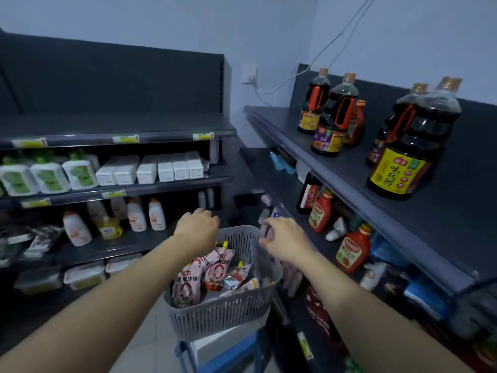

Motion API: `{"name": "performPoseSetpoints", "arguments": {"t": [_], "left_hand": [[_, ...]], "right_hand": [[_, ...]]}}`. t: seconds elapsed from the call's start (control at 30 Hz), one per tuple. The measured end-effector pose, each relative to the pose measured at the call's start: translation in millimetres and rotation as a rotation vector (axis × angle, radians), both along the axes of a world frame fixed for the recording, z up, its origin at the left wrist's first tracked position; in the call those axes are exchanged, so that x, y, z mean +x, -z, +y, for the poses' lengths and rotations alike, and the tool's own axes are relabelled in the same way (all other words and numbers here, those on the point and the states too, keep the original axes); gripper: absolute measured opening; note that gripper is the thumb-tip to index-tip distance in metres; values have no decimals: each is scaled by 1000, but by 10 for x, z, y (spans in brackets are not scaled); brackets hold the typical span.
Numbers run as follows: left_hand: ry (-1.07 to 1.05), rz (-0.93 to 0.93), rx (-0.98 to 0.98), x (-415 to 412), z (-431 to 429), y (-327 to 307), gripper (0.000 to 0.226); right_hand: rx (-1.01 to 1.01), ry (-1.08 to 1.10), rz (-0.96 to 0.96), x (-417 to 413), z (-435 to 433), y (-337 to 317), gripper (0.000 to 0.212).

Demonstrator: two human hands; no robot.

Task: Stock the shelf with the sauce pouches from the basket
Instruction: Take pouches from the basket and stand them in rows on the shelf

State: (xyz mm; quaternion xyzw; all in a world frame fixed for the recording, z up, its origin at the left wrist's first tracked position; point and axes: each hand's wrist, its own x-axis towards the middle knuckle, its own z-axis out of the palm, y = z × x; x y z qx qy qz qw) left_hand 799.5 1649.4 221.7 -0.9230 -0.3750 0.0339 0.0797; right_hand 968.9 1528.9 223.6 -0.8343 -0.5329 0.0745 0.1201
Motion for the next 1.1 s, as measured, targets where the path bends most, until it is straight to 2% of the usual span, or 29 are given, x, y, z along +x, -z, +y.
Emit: {"name": "performPoseSetpoints", "arguments": {"t": [0.13,0.5,0.7,0.8,0.87,1.0,1.07,1.1], "left_hand": [[-78,43,-101,36,351,482,34],[-358,123,-401,165,1022,1807,41],[-513,65,-550,156,1295,2477,58],[-569,18,-571,149,1375,2736,69],[-564,35,-558,139,1395,2858,71],[-535,135,-413,117,1408,2906,52],[-513,134,-369,114,1407,2854,46],[-494,114,-373,106,1399,2831,45]], "right_hand": [[-112,-50,18,102,414,470,49],[-322,-181,226,342,1376,1601,47],[-373,-185,320,227,1848,2154,53],[-398,-125,418,122,2038,2433,56],[-374,-64,514,56,2129,2576,45],[-295,94,690,-56,2212,2723,27],[-273,93,682,-108,2203,2753,15],[-255,88,661,-143,2188,2741,16]]}}
